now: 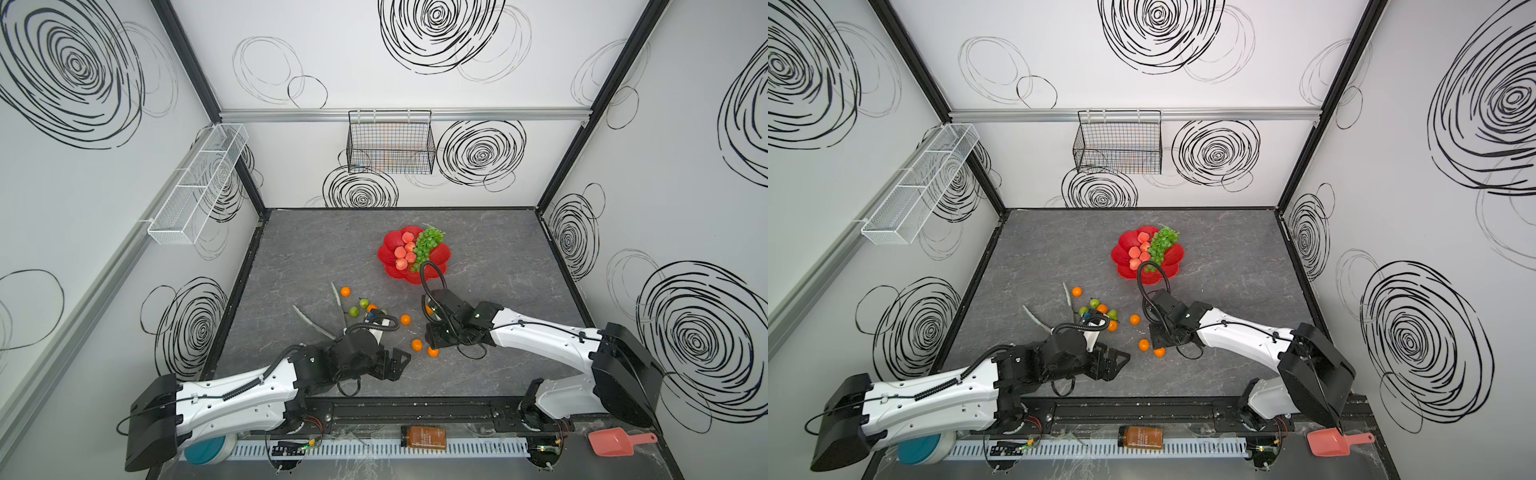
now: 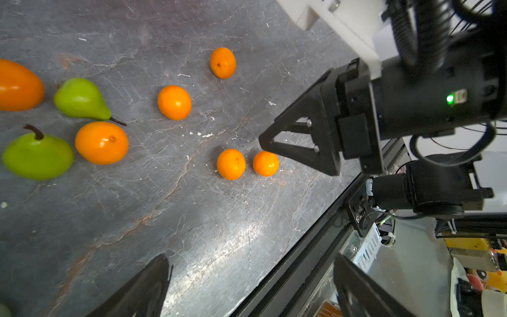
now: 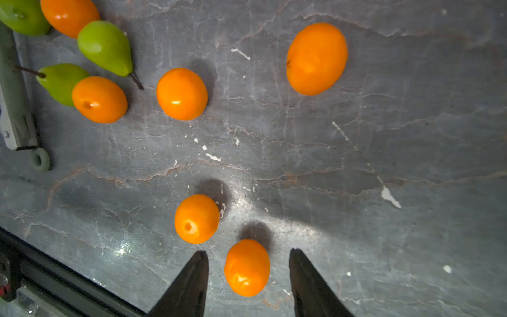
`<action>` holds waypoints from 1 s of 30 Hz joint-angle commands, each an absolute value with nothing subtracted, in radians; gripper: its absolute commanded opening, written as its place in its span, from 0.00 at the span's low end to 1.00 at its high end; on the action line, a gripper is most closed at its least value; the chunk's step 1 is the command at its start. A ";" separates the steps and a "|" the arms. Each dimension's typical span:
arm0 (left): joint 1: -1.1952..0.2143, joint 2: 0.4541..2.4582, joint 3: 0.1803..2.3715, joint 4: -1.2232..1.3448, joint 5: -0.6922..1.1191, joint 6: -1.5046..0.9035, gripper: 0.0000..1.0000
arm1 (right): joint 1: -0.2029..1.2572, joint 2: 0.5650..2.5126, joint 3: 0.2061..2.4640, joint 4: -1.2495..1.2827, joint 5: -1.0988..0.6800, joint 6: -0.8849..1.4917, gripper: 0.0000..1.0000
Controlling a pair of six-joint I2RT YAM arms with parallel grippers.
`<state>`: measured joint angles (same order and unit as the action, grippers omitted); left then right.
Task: Arrange fruit in a fruit bowl
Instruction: Place the fruit in the fruit bowl, then pick up the fruit from the bottom-center of the table.
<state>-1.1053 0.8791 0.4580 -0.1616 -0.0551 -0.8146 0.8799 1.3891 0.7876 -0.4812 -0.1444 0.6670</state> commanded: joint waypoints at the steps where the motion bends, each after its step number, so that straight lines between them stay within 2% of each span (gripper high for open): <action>1: -1.107 0.860 0.453 -0.140 -0.094 -0.835 0.96 | 0.899 1.415 0.776 -0.506 -0.151 0.672 0.52; 14: -1.103 0.866 0.442 -0.127 -0.080 -0.841 0.96 | 0.943 1.494 0.796 -0.527 -0.127 0.675 0.50; 30: -1.098 0.852 0.434 -0.123 -0.076 -0.845 0.96 | 0.954 1.535 0.805 -0.524 -0.105 0.686 0.44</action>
<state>-1.1042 0.8669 0.4465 -0.1566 -0.0681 -0.8318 0.9447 1.5261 0.7883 -0.4980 -0.1337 0.6716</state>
